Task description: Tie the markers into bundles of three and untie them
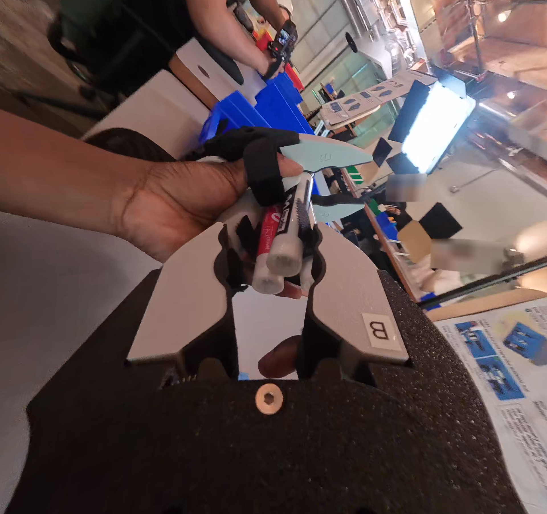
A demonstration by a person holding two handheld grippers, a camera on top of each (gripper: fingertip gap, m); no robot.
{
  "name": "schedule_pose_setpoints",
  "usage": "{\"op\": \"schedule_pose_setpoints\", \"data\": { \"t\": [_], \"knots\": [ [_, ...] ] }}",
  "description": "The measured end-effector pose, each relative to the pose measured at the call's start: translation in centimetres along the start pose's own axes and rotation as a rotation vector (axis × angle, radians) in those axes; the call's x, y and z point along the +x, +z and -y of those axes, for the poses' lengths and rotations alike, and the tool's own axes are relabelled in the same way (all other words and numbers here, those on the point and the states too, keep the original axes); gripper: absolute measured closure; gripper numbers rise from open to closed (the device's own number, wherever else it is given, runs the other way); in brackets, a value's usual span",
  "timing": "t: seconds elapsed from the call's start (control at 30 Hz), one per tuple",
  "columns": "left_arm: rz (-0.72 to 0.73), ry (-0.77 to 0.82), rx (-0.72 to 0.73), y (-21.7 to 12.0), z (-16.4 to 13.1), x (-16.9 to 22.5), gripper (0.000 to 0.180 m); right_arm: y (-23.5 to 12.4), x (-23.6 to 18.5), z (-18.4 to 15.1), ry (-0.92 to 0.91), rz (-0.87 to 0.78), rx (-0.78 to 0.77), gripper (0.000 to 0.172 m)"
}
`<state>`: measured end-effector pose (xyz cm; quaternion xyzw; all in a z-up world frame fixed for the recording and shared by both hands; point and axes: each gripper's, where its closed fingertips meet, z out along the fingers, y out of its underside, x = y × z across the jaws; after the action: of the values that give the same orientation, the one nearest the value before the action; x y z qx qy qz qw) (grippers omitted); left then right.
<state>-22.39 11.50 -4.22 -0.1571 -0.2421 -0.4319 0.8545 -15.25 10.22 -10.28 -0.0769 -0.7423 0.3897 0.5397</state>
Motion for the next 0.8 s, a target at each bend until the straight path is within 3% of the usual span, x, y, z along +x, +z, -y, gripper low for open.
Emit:
{"op": "schedule_pose_setpoints", "data": {
  "t": [0.03, 0.1, 0.17, 0.3, 0.8],
  "knots": [
    [0.01, 0.002, 0.002, 0.0, 0.0, -0.1, 0.143, 0.2, 0.0, -0.1, -0.025, -0.015, -0.017, 0.116],
    [0.011, 0.005, 0.003, -0.1, 0.0, 0.0, 0.143, 0.3, 0.6, -0.1, -0.065, -0.076, -0.031, 0.134],
    [0.013, -0.003, 0.017, -0.2, 0.2, 0.0, 0.144, 0.3, 0.9, 0.0, -0.095, -0.1, -0.038, 0.14],
    [0.024, 0.014, 0.016, -0.2, 0.3, 0.1, 0.143, 0.2, 1.2, 0.9, -0.058, -0.109, 0.021, 0.15],
    [-0.046, 0.115, -0.051, 0.5, -1.1, 1.8, 0.143, -1.0, 2.1, 1.8, 0.512, 0.006, 0.227, 0.163]
  ]
}}
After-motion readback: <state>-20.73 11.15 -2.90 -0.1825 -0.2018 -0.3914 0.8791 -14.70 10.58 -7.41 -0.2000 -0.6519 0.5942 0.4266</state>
